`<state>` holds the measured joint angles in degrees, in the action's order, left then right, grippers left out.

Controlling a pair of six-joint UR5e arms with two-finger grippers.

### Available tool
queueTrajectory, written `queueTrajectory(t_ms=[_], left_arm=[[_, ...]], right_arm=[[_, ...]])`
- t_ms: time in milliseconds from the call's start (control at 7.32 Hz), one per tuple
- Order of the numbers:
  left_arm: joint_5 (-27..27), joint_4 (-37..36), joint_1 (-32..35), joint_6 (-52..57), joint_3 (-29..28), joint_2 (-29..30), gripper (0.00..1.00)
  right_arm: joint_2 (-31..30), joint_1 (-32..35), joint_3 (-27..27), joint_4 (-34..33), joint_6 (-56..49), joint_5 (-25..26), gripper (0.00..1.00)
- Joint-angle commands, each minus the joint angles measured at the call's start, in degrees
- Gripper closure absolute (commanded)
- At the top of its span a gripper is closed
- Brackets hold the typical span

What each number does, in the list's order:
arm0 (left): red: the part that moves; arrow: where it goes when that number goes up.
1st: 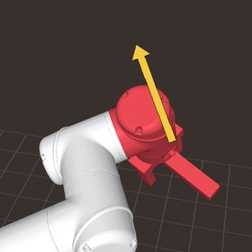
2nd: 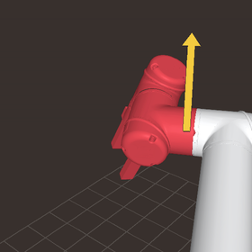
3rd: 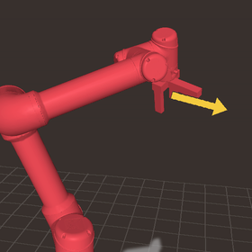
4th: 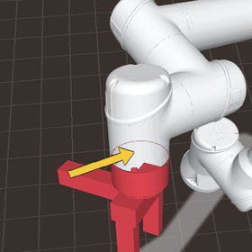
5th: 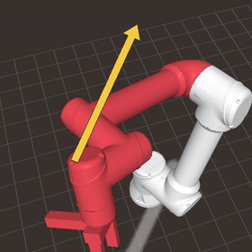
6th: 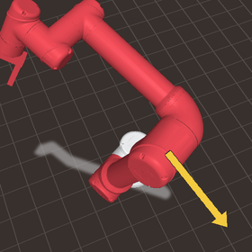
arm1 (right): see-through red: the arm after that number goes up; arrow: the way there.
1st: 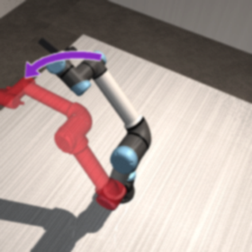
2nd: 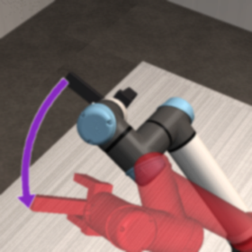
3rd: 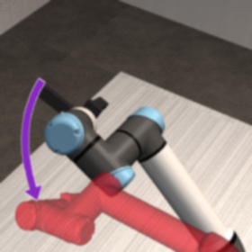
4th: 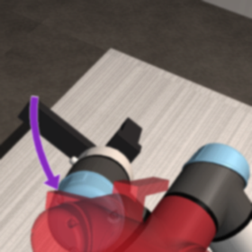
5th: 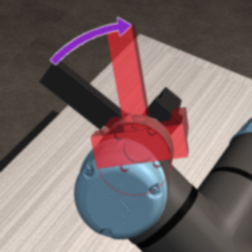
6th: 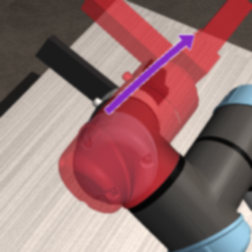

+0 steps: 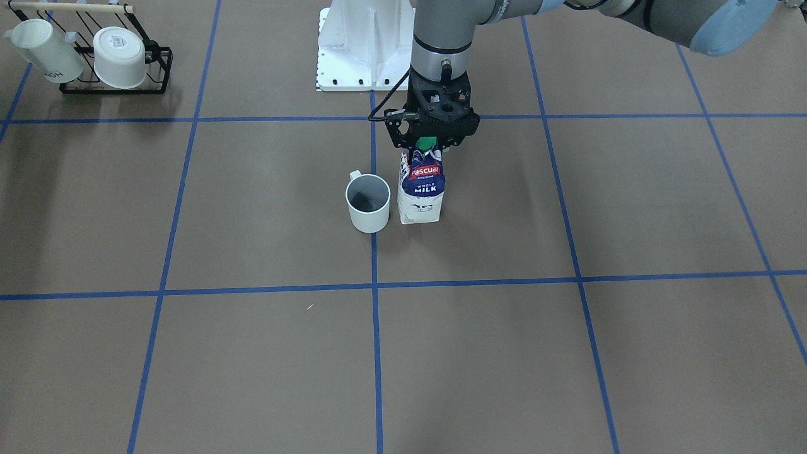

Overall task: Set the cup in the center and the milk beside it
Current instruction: 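Carry the milk carton with the left gripper beside the white mug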

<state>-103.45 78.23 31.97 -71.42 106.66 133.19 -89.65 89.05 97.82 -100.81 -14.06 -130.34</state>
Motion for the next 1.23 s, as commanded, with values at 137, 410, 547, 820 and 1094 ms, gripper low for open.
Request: queueTrajectory(t_ms=[137, 410, 547, 820, 1094], left_arm=[[0.0, 2.89, -0.15, -0.03, -1.98, -0.3, 0.65], [1.66, 2.71, -0.15, -0.03, -1.54, -0.65, 0.01], [1.67, 2.71, -0.07, 0.06, -1.11, -0.74, 0.01], [1.15, 1.14, 1.15, 4.5, 4.48, -0.91, 0.01], [-2.86, -0.54, 6.84, 13.09, 7.77, -5.72, 0.01]], right_arm=[[0.0, -0.01, 0.0, 0.0, 0.0, 0.0, 0.0], [0.09, -0.01, 0.0, 0.0, 0.0, -0.88, 0.0], [0.09, -0.01, 0.0, 0.0, 0.0, -0.88, 0.0], [0.26, -0.01, 0.09, 0.09, 0.0, -0.97, 0.0], [0.26, -0.01, -0.08, 0.0, 0.09, -0.88, 0.0]])
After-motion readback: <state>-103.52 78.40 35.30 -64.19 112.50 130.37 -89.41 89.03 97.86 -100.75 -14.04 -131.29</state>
